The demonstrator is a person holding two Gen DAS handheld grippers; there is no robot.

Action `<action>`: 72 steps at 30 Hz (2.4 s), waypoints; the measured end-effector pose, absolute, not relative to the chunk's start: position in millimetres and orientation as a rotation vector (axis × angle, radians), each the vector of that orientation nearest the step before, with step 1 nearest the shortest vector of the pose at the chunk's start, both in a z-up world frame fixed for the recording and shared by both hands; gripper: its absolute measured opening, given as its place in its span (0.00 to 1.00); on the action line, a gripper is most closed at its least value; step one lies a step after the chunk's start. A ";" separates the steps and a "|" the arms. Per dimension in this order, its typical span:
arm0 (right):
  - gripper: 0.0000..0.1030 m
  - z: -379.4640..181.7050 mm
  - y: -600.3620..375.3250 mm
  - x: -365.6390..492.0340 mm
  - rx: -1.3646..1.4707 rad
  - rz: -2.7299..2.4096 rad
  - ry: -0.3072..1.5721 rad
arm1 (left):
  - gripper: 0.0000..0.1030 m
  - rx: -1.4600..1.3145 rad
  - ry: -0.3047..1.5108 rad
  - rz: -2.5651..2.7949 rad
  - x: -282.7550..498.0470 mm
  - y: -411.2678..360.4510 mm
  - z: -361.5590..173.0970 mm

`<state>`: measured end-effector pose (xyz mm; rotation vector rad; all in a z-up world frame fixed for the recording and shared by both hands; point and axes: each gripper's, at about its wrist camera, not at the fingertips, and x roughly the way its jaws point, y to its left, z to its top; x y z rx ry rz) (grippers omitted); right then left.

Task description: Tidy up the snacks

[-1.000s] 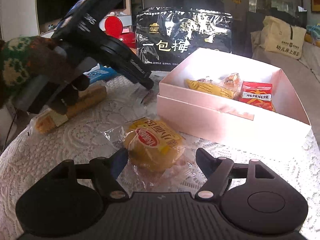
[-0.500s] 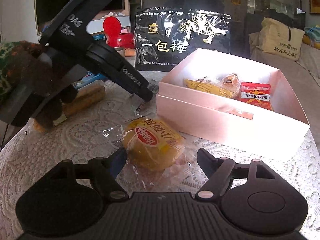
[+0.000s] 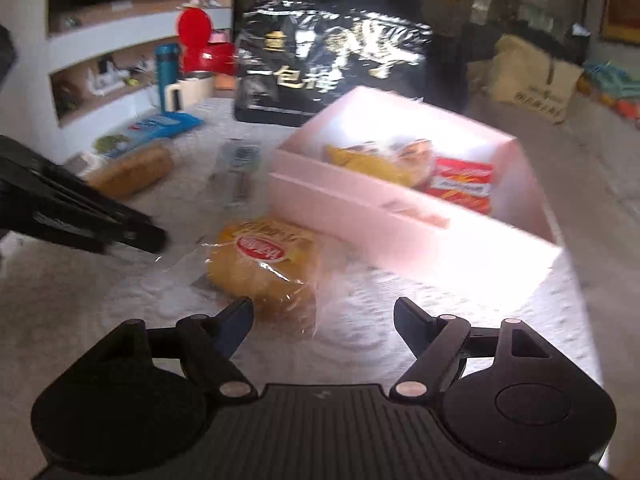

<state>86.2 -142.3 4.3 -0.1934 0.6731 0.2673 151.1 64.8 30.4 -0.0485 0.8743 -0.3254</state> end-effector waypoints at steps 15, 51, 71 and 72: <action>0.75 -11.9 -159.5 88.3 -0.057 0.263 0.677 | 0.36 -0.020 0.872 -0.148 223.5 19.8 31.0; 0.77 -9.5 -161.2 86.0 -0.034 0.305 0.683 | 0.42 -0.057 0.826 -0.276 141.1 58.1 28.9; 0.77 30.9 -146.0 118.1 -0.004 0.225 0.724 | 0.42 -0.125 0.787 -0.231 68.0 91.2 41.6; 0.77 28.2 -145.1 119.9 0.026 0.227 0.740 | 0.42 -0.120 0.787 -0.230 66.9 90.8 41.1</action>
